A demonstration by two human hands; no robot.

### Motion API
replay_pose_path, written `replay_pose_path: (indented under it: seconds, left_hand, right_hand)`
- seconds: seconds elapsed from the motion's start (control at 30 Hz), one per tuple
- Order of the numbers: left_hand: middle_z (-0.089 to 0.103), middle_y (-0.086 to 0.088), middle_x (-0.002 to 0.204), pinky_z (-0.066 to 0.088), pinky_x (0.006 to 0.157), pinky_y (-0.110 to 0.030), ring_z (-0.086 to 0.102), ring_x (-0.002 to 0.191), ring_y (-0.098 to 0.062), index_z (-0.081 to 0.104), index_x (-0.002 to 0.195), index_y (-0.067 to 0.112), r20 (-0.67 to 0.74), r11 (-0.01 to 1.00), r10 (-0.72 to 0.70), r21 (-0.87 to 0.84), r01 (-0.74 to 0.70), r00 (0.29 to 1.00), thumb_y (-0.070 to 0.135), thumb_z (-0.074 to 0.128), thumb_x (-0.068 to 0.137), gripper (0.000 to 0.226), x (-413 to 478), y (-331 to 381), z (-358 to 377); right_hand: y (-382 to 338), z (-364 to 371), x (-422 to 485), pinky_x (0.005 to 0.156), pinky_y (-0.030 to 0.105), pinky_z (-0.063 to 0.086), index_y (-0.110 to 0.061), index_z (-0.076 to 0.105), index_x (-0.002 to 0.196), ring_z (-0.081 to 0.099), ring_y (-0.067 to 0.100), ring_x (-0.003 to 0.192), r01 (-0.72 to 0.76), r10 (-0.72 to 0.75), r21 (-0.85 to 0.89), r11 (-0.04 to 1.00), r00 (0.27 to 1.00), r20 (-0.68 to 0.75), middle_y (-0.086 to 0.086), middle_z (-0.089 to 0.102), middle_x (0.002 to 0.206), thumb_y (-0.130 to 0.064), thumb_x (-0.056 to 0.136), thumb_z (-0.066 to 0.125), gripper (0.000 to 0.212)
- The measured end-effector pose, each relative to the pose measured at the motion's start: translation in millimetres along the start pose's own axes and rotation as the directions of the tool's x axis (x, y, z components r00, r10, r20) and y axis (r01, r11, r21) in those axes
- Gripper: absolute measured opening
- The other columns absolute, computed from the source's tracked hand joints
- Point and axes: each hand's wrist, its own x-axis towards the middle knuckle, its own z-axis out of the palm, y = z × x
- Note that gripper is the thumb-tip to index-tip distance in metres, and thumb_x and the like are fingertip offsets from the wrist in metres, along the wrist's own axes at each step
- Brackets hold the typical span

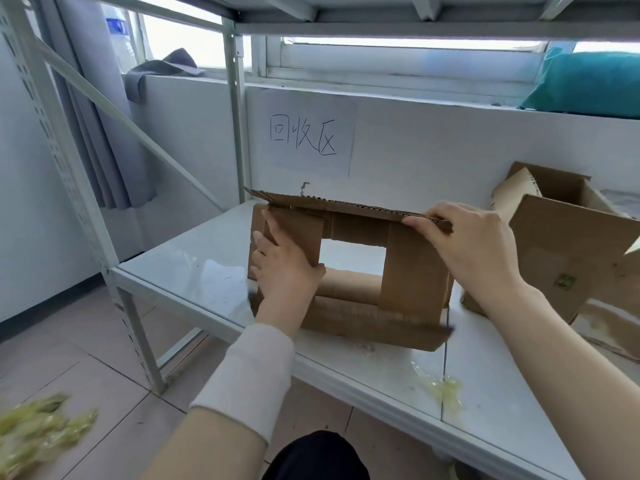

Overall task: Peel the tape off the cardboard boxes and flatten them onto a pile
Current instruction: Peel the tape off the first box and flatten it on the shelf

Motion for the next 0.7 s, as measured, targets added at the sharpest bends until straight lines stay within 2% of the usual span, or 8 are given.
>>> replay_pose_path:
  seconds: [0.07, 0.17, 0.27, 0.37, 0.43, 0.5, 0.6, 0.7]
  left_hand:
    - [0.023, -0.018, 0.149, 0.038, 0.103, -0.05, 0.035, 0.13, -0.039, 0.004, 0.148, 0.013, 0.003, 0.995, 0.078, -0.057, -0.078, 0.997, 0.029, 0.067, 0.077, 0.096, 1, -5, -6]
    - [0.045, -0.013, 0.14, 0.042, 0.096, -0.041, 0.051, 0.117, -0.034, 0.027, 0.143, 0.013, -0.005, 0.956, 0.157, -0.251, -0.153, 0.988, 0.018, 0.044, 0.093, 0.054, -1, -10, -20]
    - [0.054, -0.009, 0.131, 0.039, 0.093, -0.031, 0.051, 0.117, -0.029, 0.038, 0.14, 0.015, -0.076, 0.921, 0.169, -0.342, -0.185, 0.983, 0.021, 0.03, 0.101, 0.04, -4, -16, -30]
    - [0.054, -0.001, 0.111, 0.026, 0.072, -0.013, 0.049, 0.101, -0.018, 0.045, 0.133, 0.01, -0.141, 0.91, 0.162, -0.362, -0.203, 0.977, 0.021, 0.027, 0.102, 0.037, -3, -22, -32]
    - [0.051, 0.0, 0.099, 0.025, 0.068, -0.016, 0.046, 0.092, -0.018, 0.05, 0.123, 0.006, -0.16, 0.902, 0.15, -0.383, -0.201, 0.976, 0.021, 0.026, 0.102, 0.035, -2, -25, -31]
    - [0.052, -0.003, 0.101, 0.03, 0.077, -0.022, 0.048, 0.095, -0.02, 0.051, 0.122, 0.006, -0.183, 0.889, 0.101, -0.424, -0.172, 0.978, 0.023, 0.025, 0.103, 0.036, 1, -27, -31]
    - [0.048, -0.006, 0.137, 0.03, 0.106, -0.03, 0.042, 0.128, -0.022, 0.042, 0.138, 0.011, -0.208, 0.833, -0.075, -0.551, -0.054, 0.975, 0.029, 0.025, 0.102, 0.043, 9, -37, -32]
    - [0.051, -0.005, 0.136, 0.034, 0.11, -0.037, 0.046, 0.126, -0.023, 0.045, 0.135, 0.013, -0.167, 0.643, -0.266, -0.765, 0.045, 0.949, 0.035, 0.027, 0.101, 0.045, 33, -55, -31]
  right_hand:
    - [3, 6, -6, 0.081, 0.029, 0.044, -0.02, 0.062, 0.106, 0.059, 0.016, 0.099, -0.129, 0.139, 0.174, 0.976, 0.989, -0.047, -0.003, 0.064, 0.103, -0.059, 0.073, 0.06, 0.051]
    - [4, 19, -25, 0.11, 0.036, 0.03, -0.019, 0.018, 0.145, 0.031, 0.017, 0.135, -0.338, 0.419, 0.467, 0.817, 0.904, -0.078, 0.002, 0.029, 0.146, -0.046, 0.075, 0.069, 0.092]
    - [7, 42, -43, 0.116, 0.044, 0.015, -0.014, -0.013, 0.147, 0.004, 0.023, 0.144, -0.564, 0.578, 0.361, 0.742, 0.812, 0.081, 0.011, -0.002, 0.156, -0.05, 0.07, 0.071, 0.119]
    - [8, 64, -52, 0.115, 0.049, 0.017, -0.013, -0.012, 0.147, 0.005, 0.031, 0.143, -0.661, 0.625, 0.159, 0.733, 0.747, 0.224, 0.016, 0.0, 0.154, -0.054, 0.063, 0.075, 0.128]
    - [5, 70, -53, 0.112, 0.045, 0.021, -0.015, -0.01, 0.147, 0.014, 0.032, 0.14, -0.659, 0.616, 0.18, 0.73, 0.749, 0.243, 0.014, 0.007, 0.151, -0.046, 0.065, 0.077, 0.124]
    - [8, 71, -54, 0.112, 0.04, 0.021, -0.015, -0.003, 0.149, 0.015, 0.026, 0.141, -0.619, 0.573, 0.25, 0.744, 0.785, 0.236, 0.009, 0.012, 0.152, -0.035, 0.071, 0.075, 0.112]
    - [21, 62, -57, 0.115, 0.037, 0.023, -0.021, 0.016, 0.148, 0.023, 0.018, 0.14, -0.537, 0.431, 0.429, 0.726, 0.842, 0.324, 0.001, 0.024, 0.153, -0.023, 0.083, 0.064, 0.081]
    - [30, 50, -66, 0.11, 0.036, 0.031, -0.031, 0.041, 0.138, 0.041, 0.019, 0.13, -0.474, 0.268, 0.61, 0.635, 0.876, 0.401, -0.001, 0.045, 0.142, -0.017, 0.091, 0.048, 0.05]
